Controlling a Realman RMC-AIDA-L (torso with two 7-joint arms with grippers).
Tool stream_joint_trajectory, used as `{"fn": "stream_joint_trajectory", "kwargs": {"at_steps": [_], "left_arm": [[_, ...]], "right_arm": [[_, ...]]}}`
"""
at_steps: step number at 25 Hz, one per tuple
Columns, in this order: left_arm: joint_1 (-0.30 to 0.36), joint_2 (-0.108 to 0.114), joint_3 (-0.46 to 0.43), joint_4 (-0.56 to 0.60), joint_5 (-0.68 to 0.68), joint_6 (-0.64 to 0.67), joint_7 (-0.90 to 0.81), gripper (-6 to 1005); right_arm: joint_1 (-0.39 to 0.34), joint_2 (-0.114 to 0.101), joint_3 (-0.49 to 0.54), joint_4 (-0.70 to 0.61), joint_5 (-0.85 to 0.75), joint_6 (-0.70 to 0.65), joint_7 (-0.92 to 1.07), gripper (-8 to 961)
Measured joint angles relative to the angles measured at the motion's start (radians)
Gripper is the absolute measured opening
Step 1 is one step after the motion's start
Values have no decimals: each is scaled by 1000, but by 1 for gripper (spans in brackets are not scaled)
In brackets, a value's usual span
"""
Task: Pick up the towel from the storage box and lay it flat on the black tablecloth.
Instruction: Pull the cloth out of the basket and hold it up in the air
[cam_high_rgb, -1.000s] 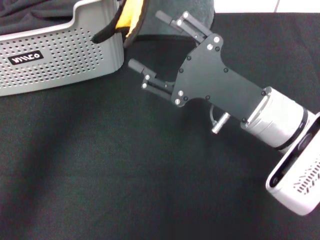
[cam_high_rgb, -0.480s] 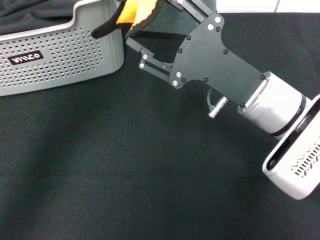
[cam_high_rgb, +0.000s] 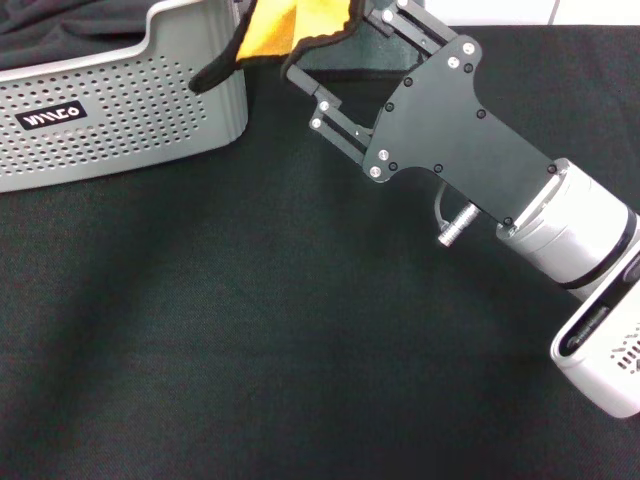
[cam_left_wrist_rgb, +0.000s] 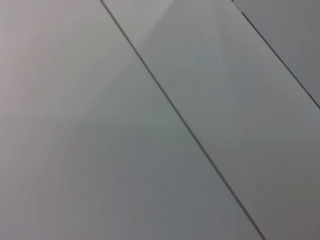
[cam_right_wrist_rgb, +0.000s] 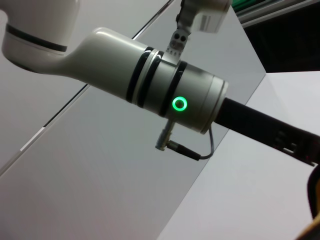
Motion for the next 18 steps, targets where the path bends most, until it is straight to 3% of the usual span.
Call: {"fn": "stream_joint_trajectory", "kwargs": {"at_steps": [3, 14, 18], "left_arm": [[7, 1, 2, 0, 0, -6, 1, 10], [20, 1, 4, 4, 0, -10, 1, 10], [21, 0, 34, 3, -3, -89, -6, 10]], "right_arm": [[-9, 0, 2, 0, 0, -6, 3, 505], [-15, 0, -9, 13, -7, -11, 46, 282], [-14, 0, -38, 8, -8, -6, 58, 167]]}}
